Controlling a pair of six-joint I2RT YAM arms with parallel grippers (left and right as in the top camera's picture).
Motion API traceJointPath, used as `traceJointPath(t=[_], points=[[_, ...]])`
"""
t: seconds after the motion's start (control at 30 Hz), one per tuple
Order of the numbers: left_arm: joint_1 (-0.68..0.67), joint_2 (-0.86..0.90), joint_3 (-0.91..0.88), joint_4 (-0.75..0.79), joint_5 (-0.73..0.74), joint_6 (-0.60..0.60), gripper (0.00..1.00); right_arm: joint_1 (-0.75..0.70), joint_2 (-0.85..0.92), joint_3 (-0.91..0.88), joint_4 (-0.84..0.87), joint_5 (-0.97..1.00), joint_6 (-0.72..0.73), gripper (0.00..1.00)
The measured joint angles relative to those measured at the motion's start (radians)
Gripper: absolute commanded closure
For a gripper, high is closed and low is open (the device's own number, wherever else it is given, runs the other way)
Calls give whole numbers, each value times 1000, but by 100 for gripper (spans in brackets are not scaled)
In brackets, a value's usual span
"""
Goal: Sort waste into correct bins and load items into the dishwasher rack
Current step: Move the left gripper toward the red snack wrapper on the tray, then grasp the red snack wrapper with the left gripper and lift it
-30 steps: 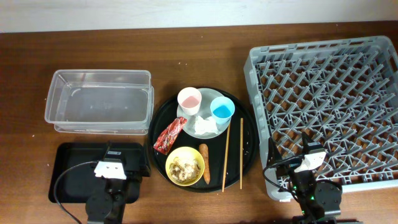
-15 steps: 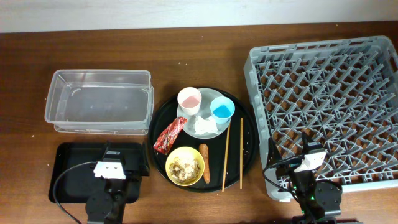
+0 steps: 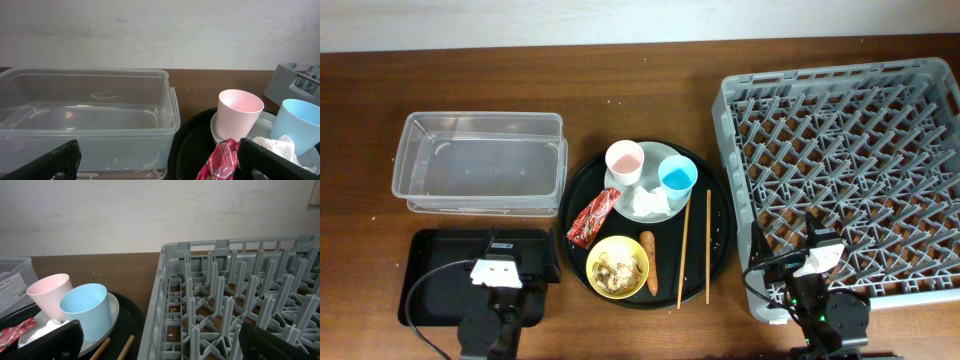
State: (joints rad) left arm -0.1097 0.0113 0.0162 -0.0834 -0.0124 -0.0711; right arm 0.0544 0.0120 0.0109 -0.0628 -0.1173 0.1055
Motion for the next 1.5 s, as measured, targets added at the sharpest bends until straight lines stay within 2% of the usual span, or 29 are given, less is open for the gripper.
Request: traceJointPath(t=[0.13,0.3,0.4,0.5,0.53,0.63,0.7,0.73,0.8,0.83,0.87,0.9,0.97,1.03,1.1,1.17,1.2,1.4,1.47,1.5], points=[[0,0,0,0,4,0,1,0,0,0,0,0,0,2],[0,0,0,7,91,0,1,0,0,0,0,0,0,2],[0,0,1,39,218,0,1,0,0,0,0,0,0,2],[0,2,56,-40,315,0,1,0,0,0,0,0,0,2],[0,11,131,-142,333,1,1,0,1,0,0,0,0,2],[0,73,358,-273,352,0,1,0,3,0,0,0,1,2],[0,202,551,-366,358,0,1,0,5,0,0,0,0,2],[0,259,625,-463,357,0,1,0,8,0,0,0,0,2],[0,499,872,-635,363,4,1,0,6,0,0,0,0,2],[0,610,995,-774,364,11,1,0,6,0,0,1,0,2],[0,671,1054,-850,364,18,1,0,8,0,0,1,0,2],[0,842,1234,-1024,366,23,1,0,8,0,0,0,0,2],[1,983,1334,-1123,365,26,1,0,6,0,0,0,0,2],[1,1085,1360,-1141,365,26,36,0,6,0,0,0,0,2],[1,1181,1360,-1186,365,30,81,0,6,0,0,0,0,2],[-8,1214,1362,-1213,367,29,98,0,6,0,0,0,-1,2],[-27,1229,1362,-1222,367,29,99,0,6,0,0,0,0,2],[-204,1253,1318,-1182,219,-95,98,0,6,0,0,1,0,2],[-263,1257,1268,-1120,174,-140,65,0,6,0,0,0,0,2],[-290,1257,1231,-1069,145,-160,60,0,6,0,0,0,0,2]])
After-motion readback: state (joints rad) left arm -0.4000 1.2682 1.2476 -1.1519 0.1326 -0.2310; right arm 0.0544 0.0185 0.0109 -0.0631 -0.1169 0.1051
